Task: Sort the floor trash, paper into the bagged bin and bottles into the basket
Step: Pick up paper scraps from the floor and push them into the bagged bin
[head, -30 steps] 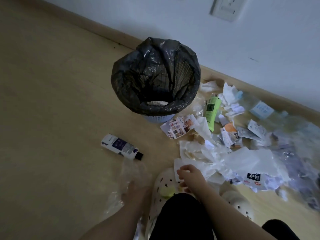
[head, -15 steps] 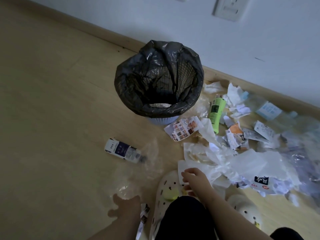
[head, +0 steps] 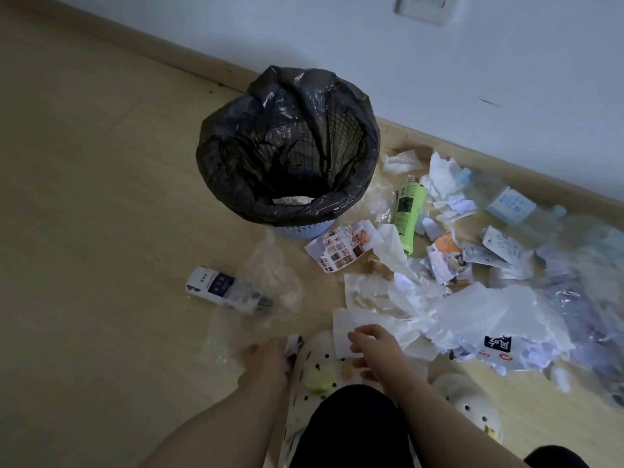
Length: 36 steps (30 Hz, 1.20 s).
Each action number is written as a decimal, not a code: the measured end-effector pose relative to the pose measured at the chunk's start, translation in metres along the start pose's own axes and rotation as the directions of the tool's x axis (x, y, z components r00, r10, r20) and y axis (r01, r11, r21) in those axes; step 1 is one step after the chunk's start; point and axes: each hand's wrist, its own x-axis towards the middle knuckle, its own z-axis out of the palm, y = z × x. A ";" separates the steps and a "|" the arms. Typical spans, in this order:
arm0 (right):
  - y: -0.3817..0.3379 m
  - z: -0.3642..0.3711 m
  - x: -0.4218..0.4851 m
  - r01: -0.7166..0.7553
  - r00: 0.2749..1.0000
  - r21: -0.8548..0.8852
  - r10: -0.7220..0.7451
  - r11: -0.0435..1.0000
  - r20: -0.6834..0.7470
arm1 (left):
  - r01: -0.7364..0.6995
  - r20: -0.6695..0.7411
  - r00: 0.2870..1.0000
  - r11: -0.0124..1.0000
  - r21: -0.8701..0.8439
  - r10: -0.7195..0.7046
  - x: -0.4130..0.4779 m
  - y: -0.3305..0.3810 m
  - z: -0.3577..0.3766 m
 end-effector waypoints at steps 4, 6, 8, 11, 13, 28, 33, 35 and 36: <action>-0.005 -0.006 0.001 0.003 1.000 0.050 -0.002 0.999 -0.017 | -0.183 0.155 0.977 0.949 0.256 0.147 -0.008 0.022 0.030; -0.008 -0.014 0.002 0.007 0.999 0.069 -0.005 0.998 -0.033 | -0.242 0.240 0.955 0.926 0.289 0.175 -0.017 0.030 0.048; -0.013 -0.022 0.004 0.023 0.999 0.073 -0.020 0.997 -0.050 | -0.266 0.265 0.944 0.927 0.265 0.195 -0.023 0.036 0.064; -0.023 -0.034 0.006 0.039 0.998 0.104 -0.033 0.994 -0.060 | -0.378 0.265 0.918 0.858 0.349 0.296 -0.037 0.041 0.081; -0.028 -0.038 0.007 0.047 0.996 0.121 -0.038 0.992 -0.075 | -0.527 0.280 0.850 0.687 0.501 0.447 -0.046 0.045 0.081; 0.006 -0.010 0.045 0.190 0.979 -0.373 -0.145 0.908 0.145 | -0.512 0.452 0.843 0.176 0.841 0.290 0.000 0.047 0.073; 0.018 -0.016 0.057 0.187 0.982 -0.653 -0.119 0.734 0.149 | -0.614 0.595 0.769 0.013 0.789 0.232 0.003 0.022 0.066; 0.025 -0.026 0.060 0.133 0.991 -0.707 -0.088 0.695 0.100 | -0.661 0.641 0.742 0.057 0.748 0.197 0.003 0.019 0.071; 0.026 -0.030 0.060 0.112 0.994 -0.722 -0.086 0.683 0.073 | -0.673 0.652 0.735 0.076 0.736 0.186 0.002 0.020 0.073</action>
